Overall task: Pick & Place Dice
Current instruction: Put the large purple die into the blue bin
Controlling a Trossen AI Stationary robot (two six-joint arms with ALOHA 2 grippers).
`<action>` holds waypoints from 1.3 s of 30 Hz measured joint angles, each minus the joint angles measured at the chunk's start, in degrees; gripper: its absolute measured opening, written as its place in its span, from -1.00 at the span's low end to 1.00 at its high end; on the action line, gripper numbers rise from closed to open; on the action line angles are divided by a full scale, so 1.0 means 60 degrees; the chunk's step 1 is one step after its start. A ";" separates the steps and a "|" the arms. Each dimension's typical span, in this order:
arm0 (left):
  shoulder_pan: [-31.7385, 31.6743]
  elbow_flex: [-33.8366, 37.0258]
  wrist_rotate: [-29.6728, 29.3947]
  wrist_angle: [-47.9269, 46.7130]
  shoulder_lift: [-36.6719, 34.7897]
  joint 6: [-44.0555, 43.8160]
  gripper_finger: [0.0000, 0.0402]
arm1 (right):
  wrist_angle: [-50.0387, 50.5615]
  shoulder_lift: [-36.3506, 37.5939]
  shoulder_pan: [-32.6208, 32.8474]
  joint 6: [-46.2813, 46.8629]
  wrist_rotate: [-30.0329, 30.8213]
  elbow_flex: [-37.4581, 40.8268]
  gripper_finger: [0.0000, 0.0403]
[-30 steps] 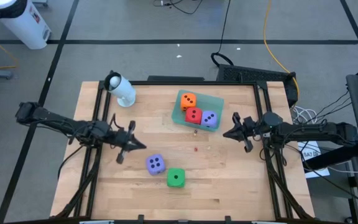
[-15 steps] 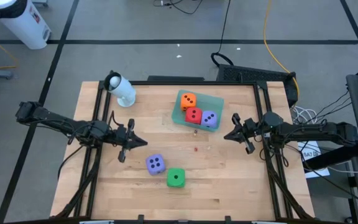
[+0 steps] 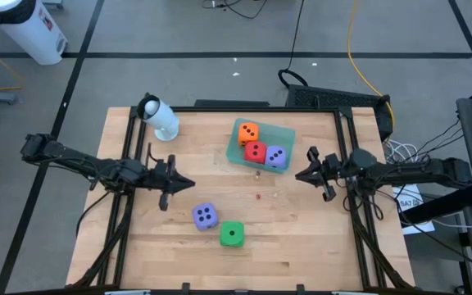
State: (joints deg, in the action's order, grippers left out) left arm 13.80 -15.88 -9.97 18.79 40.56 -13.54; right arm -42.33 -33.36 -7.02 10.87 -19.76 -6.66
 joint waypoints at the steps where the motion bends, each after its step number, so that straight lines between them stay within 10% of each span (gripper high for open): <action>1: 0.0000 0.0000 -0.0187 -0.0137 0.0006 -0.0214 -0.88 | 0.0007 -0.0006 0.0220 -0.0072 0.0189 0.0000 -0.91; 10: 0.0187 -0.0543 -0.1203 -0.1695 0.0611 -0.2225 -0.88 | -0.0056 -0.0157 0.1576 -0.1515 0.0780 0.0000 -0.98; 20: 0.1187 -0.3967 -0.1108 -0.6102 0.3585 -0.2267 -0.82 | -0.0095 -0.0160 0.1565 -0.1638 0.0782 0.0000 -0.98; 39: 0.2109 -0.8426 -0.0377 -1.0159 0.7935 -0.3349 0.63 | 0.0299 -0.0160 0.1565 -0.1177 0.0778 0.0000 -0.96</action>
State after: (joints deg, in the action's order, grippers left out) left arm 26.46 -66.43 -12.24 -42.16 88.17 -33.63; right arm -40.53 -34.33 2.37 3.81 -15.09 -6.66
